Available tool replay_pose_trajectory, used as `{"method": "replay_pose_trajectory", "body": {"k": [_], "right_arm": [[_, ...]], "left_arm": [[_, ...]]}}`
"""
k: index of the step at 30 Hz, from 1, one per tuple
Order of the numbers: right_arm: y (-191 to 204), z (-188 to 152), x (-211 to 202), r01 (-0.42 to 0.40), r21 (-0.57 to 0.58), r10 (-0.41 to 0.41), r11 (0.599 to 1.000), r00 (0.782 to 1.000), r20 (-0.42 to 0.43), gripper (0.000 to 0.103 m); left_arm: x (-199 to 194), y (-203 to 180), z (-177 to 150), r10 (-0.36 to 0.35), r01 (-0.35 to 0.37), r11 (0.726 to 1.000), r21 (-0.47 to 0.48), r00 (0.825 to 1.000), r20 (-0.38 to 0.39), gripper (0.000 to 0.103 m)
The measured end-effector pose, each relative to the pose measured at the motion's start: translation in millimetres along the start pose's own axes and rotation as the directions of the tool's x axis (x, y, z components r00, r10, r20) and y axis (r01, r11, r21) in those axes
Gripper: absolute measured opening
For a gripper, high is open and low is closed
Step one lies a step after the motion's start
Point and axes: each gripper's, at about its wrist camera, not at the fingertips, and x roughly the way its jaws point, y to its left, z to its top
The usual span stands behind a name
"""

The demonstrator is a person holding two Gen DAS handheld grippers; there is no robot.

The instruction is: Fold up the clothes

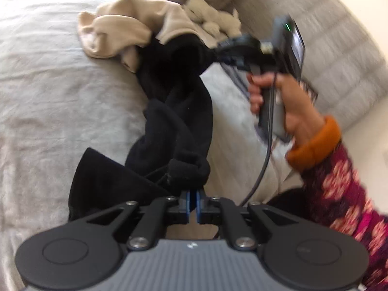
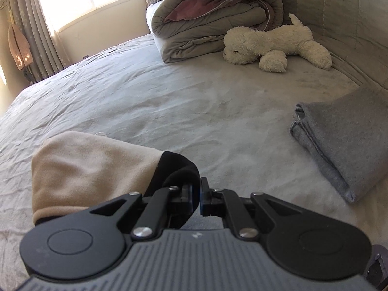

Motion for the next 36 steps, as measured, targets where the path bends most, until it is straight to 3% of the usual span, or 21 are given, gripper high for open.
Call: {"method": "replay_pose_trajectory", "body": {"k": [2, 4, 6, 10, 17, 24, 28, 31, 33, 35, 36], "right_arm": [[-2, -2, 2, -0.004, 0.004, 0.004, 1.000, 1.000, -0.015, 0.006], [-4, -3, 3, -0.007, 0.007, 0.007, 1.000, 1.000, -0.027, 0.006], [-6, -4, 4, -0.014, 0.012, 0.015, 1.000, 0.999, -0.033, 0.006], [-6, -3, 4, -0.029, 0.010, 0.030, 1.000, 0.999, -0.033, 0.006], [-3, -4, 6, -0.047, 0.008, 0.048, 0.999, 0.998, -0.037, 0.006], [-4, -4, 10, -0.065, 0.011, 0.066, 0.998, 0.997, -0.044, 0.006], [-4, -5, 14, -0.072, 0.010, 0.072, 0.997, 0.996, -0.053, 0.006], [-5, -5, 17, -0.079, 0.013, 0.080, 0.997, 0.995, -0.055, 0.006], [-5, -6, 18, -0.086, 0.015, 0.086, 0.996, 0.995, -0.055, 0.006], [-5, -6, 19, -0.092, 0.017, 0.093, 0.996, 0.994, -0.055, 0.006], [-5, -6, 19, -0.095, 0.016, 0.096, 0.995, 0.994, -0.053, 0.006]], "left_arm": [[3, -8, 6, 0.058, -0.058, 0.998, 0.036, 0.998, -0.015, 0.009], [4, -13, 14, 0.094, -0.093, 0.993, 0.066, 0.995, -0.013, 0.026], [2, -16, 25, 0.124, -0.126, 0.987, 0.098, 0.992, 0.025, 0.051], [8, -13, 52, 0.186, -0.198, 0.970, 0.140, 0.978, 0.095, 0.059], [46, 8, 102, 0.322, -0.361, 0.918, 0.163, 0.920, 0.224, 0.060], [80, 31, 128, 0.444, -0.520, 0.840, 0.152, 0.821, 0.358, 0.060], [89, 37, 137, 0.457, -0.565, 0.812, 0.149, 0.773, 0.441, 0.059], [90, 42, 141, 0.445, -0.568, 0.813, 0.131, 0.749, 0.491, 0.042], [86, 44, 141, 0.437, -0.560, 0.823, 0.101, 0.735, 0.518, 0.019], [79, 40, 139, 0.436, -0.566, 0.820, 0.090, 0.718, 0.543, 0.006], [75, 38, 138, 0.435, -0.568, 0.818, 0.085, 0.709, 0.554, 0.006]]}}
